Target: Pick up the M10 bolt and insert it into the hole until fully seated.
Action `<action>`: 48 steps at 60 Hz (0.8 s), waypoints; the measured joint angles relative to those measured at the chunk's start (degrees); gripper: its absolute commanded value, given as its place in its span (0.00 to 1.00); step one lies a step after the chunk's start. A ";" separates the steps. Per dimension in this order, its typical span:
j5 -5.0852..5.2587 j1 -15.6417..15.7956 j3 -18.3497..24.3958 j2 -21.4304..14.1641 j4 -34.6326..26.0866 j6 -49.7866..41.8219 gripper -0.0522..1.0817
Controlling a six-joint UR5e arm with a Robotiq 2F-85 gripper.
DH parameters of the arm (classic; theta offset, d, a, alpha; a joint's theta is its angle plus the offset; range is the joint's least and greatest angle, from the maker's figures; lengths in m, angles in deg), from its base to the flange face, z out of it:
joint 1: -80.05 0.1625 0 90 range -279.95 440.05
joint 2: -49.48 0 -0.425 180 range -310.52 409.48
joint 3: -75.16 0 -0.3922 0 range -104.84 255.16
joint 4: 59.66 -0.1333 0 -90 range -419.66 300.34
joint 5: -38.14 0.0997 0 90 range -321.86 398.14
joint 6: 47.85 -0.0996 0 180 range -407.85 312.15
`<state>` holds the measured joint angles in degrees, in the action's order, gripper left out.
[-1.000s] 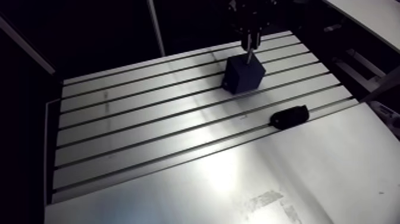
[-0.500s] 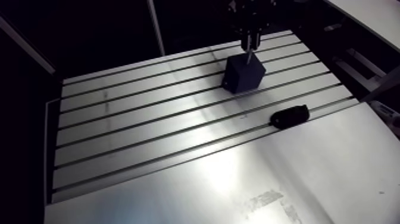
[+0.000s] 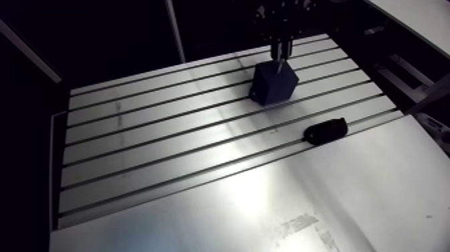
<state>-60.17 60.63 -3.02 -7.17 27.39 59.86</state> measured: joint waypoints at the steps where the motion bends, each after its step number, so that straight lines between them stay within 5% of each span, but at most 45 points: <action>1: 0.00 0.00 -0.03 0.00 0.01 0.01 0.97; 15: 0.00 -0.01 -0.32 -0.06 0.07 0.01 0.84; 16: 0.00 -0.01 -0.34 -0.06 0.08 0.02 0.71; 17: 0.00 -0.02 -0.35 -0.06 0.08 0.02 0.71; 18: 0.00 -0.02 -0.37 -0.06 0.07 0.02 0.49; 19: 0.00 -0.03 -0.40 -0.07 0.08 0.03 0.49; 21: 0.00 -0.04 -0.46 -0.09 0.08 0.05 0.08; 48: 0.08 -0.30 -1.81 -0.87 2.28 0.58 0.05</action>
<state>-60.09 60.32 -4.83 -8.04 29.67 60.43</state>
